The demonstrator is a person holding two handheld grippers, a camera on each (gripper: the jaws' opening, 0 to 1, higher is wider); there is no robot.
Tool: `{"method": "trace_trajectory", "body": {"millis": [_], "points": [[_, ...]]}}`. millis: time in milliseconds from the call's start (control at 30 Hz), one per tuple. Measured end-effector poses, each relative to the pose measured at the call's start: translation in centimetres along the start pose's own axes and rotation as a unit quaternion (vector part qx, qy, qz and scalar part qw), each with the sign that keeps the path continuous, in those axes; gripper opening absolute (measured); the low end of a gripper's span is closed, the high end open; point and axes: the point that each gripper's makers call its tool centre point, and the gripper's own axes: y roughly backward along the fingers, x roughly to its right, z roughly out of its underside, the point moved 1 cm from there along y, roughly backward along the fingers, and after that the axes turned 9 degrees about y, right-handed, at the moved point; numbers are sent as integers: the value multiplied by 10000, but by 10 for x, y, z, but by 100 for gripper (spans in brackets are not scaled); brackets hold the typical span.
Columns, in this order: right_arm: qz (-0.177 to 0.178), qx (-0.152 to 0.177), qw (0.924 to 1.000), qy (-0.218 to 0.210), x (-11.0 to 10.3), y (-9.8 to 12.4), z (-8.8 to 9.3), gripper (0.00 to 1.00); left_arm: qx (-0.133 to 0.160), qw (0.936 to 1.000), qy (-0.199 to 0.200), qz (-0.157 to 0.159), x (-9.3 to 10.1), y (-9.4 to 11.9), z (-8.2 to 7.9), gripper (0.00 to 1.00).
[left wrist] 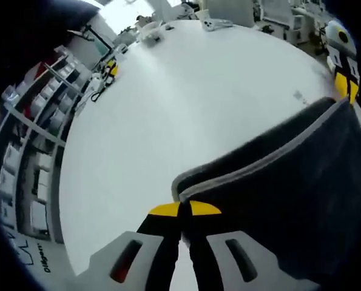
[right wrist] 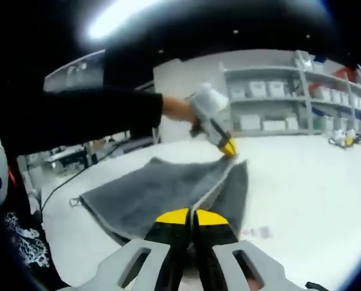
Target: Open the folded towel by lifting each exposed corner and separating the folded layers until the towel lies flat within the target outline without major curled edges
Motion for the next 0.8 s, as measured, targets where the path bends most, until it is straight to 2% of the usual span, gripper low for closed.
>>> {"method": "trace_trajectory", "body": {"millis": [67,133,233,400,667,800], "points": [[30,-119,9999,94,-2,-2,-1,0,120,9998,-170,-75,0,0,-1,2],[-14,-116,9999,67,-4,-3,-6,0,375,9988,-263,-178,-4,0,-5,2],[153,-56,9998,143,-1,-3,-15,0,510,9977,-326,-297,-4,2,-6,2],[261,-171,9995,108,0,-2,-18,0,610,9971,-332,-316,-2,8,-1,2],[268,-249,9987,359,-16,-7,-28,0,818,9959,-244,-311,-12,28,9,2],[222,-216,9984,472,-25,-9,-36,0,882,9944,-457,-357,-3,34,15,2]]}}
